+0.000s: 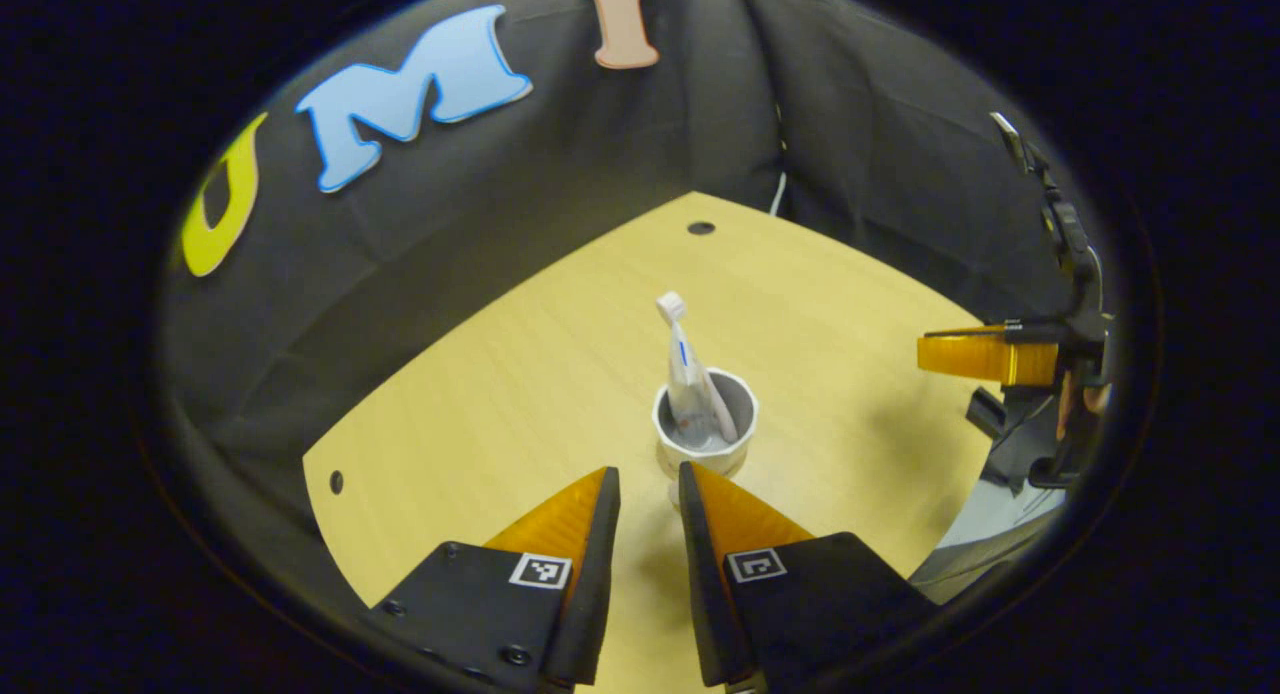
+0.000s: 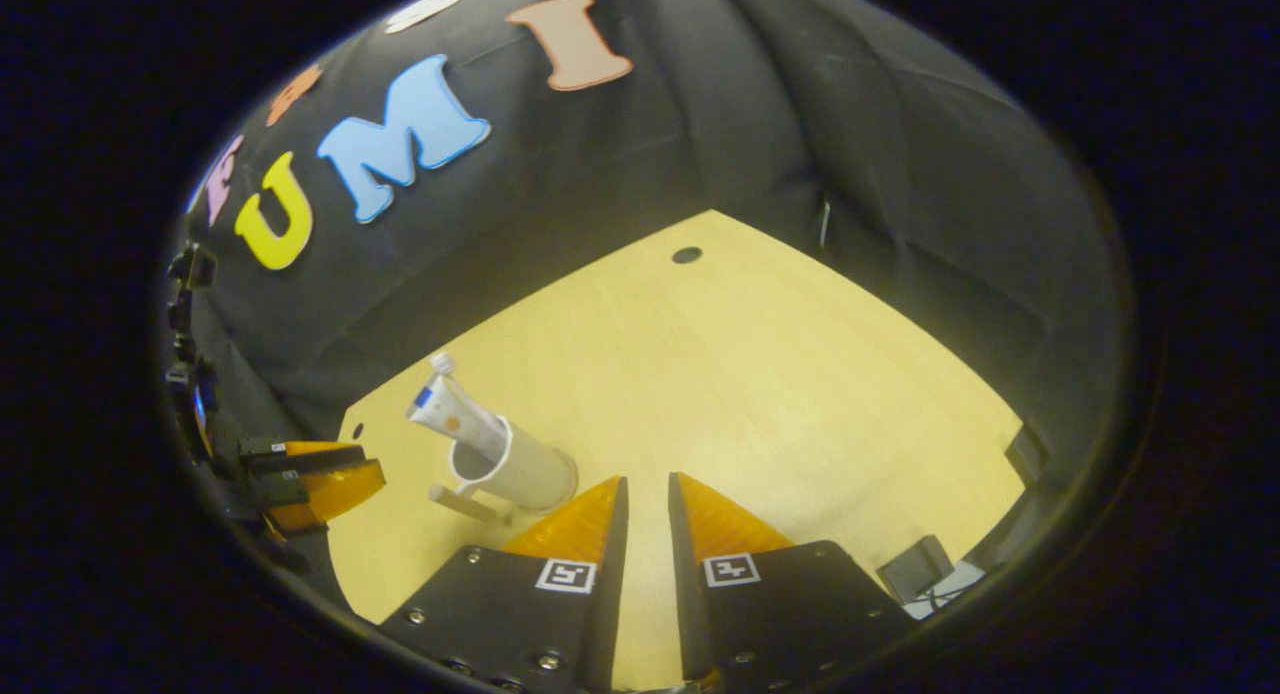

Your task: Put the toothbrush and toothpaste on the desktop into the cup, then pick up the cup and place it on the coaster on the desktop.

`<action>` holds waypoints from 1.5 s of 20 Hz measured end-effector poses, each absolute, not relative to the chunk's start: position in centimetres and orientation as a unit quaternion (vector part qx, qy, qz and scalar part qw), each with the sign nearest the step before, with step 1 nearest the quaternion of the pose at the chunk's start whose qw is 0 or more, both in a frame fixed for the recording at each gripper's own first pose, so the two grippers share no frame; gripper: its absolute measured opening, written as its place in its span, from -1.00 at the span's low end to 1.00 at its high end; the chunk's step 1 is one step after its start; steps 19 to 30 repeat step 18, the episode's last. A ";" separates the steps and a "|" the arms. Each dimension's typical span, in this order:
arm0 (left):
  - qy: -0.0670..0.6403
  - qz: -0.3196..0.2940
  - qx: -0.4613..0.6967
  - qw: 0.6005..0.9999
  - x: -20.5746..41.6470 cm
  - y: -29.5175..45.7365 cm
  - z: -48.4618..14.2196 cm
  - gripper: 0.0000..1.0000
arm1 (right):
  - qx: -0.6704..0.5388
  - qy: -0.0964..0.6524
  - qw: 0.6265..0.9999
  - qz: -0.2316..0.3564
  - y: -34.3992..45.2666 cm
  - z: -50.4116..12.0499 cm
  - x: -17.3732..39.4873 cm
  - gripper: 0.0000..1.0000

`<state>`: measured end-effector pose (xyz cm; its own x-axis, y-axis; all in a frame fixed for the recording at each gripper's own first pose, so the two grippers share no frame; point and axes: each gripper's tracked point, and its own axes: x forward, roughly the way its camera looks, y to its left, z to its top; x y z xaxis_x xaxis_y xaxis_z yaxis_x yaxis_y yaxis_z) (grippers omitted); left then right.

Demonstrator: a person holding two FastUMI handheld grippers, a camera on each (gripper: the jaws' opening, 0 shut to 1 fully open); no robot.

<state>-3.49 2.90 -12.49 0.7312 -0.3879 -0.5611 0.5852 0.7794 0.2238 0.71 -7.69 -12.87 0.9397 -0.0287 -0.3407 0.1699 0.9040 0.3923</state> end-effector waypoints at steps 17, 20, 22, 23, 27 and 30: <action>-0.115 -0.089 -0.034 0.989 -11.5 12.5 10.5 -0.04 | 0.002 -0.131 0.991 -0.009 1.2 11.1 -1.6 -0.51; -0.122 -0.085 -0.038 0.988 -11.7 12.8 10.7 -0.05 | 0.003 -0.131 0.991 -0.013 1.2 11.1 -1.5 -0.52; -0.122 -0.085 -0.038 0.988 -11.7 12.8 10.7 -0.05 | 0.003 -0.131 0.991 -0.013 1.2 11.1 -1.5 -0.52; -0.122 -0.085 -0.038 0.988 -11.7 12.8 10.7 -0.05 | 0.003 -0.131 0.991 -0.013 1.2 11.1 -1.5 -0.52; -0.122 -0.085 -0.038 0.988 -11.7 12.8 10.7 -0.05 | 0.003 -0.131 0.991 -0.013 1.2 11.1 -1.5 -0.52; -0.122 -0.085 -0.038 0.988 -11.7 12.8 10.7 -0.05 | 0.003 -0.131 0.991 -0.013 1.2 11.1 -1.5 -0.52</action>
